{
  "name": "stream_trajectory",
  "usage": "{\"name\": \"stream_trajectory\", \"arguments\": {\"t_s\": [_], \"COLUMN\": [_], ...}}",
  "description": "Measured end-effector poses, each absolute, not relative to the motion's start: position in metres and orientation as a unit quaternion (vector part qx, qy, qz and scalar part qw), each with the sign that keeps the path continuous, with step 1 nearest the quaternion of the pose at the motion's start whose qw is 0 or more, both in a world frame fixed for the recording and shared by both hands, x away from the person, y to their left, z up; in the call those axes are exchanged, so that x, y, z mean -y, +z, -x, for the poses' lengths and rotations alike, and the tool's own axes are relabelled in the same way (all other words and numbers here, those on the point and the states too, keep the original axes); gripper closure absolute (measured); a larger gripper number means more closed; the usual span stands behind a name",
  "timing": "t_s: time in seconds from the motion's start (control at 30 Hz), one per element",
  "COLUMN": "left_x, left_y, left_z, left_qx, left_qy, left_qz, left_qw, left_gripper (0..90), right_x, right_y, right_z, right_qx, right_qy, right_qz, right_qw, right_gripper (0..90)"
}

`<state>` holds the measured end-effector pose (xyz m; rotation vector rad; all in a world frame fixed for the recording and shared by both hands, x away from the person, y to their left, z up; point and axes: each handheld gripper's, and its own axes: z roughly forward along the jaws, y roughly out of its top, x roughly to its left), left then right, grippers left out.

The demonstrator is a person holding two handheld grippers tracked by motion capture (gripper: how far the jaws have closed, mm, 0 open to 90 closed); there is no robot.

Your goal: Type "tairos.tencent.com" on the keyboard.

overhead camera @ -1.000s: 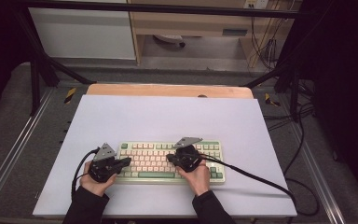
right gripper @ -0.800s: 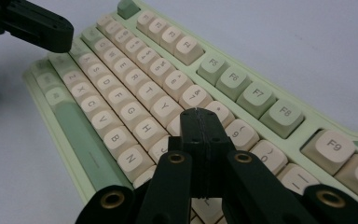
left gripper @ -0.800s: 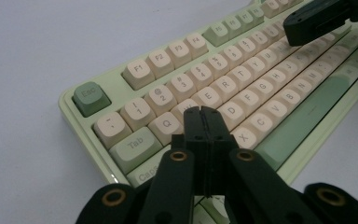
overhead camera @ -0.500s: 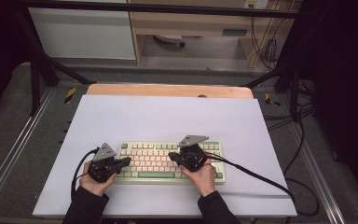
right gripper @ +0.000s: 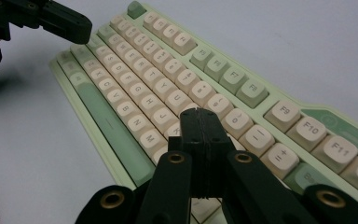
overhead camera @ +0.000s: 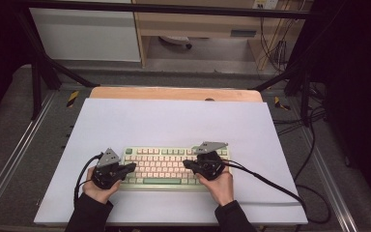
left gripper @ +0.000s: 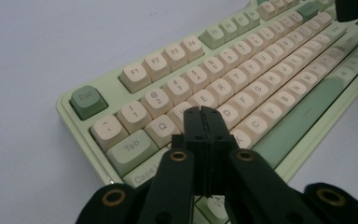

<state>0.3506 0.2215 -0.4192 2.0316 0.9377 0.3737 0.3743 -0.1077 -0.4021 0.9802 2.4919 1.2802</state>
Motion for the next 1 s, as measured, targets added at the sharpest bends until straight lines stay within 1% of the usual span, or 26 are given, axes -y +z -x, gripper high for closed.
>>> {"name": "stream_trajectory", "arguments": {"t_s": [0.5, 0.77, 1.0], "left_x": [-0.215, -0.209, -0.201], "left_y": [-0.413, -0.409, -0.409], "left_z": [-0.349, -0.351, -0.355], "left_qx": [-0.372, -0.369, -0.367], "left_qy": [0.155, 0.158, 0.155], "left_qz": [-0.812, -0.813, -0.816], "left_qw": [0.422, 0.422, 0.420], "left_gripper": [90.0, 90.0, 90.0], "right_x": [0.131, 0.141, 0.142], "right_y": [-0.409, -0.413, -0.413], "right_z": [-0.367, -0.365, -0.364], "right_qx": [-0.834, -0.834, -0.833], "right_qy": [0.435, 0.432, 0.433], "right_qz": [-0.332, -0.334, -0.334], "right_qw": [0.077, 0.080, 0.077], "right_gripper": [90.0, 90.0, 90.0]}}
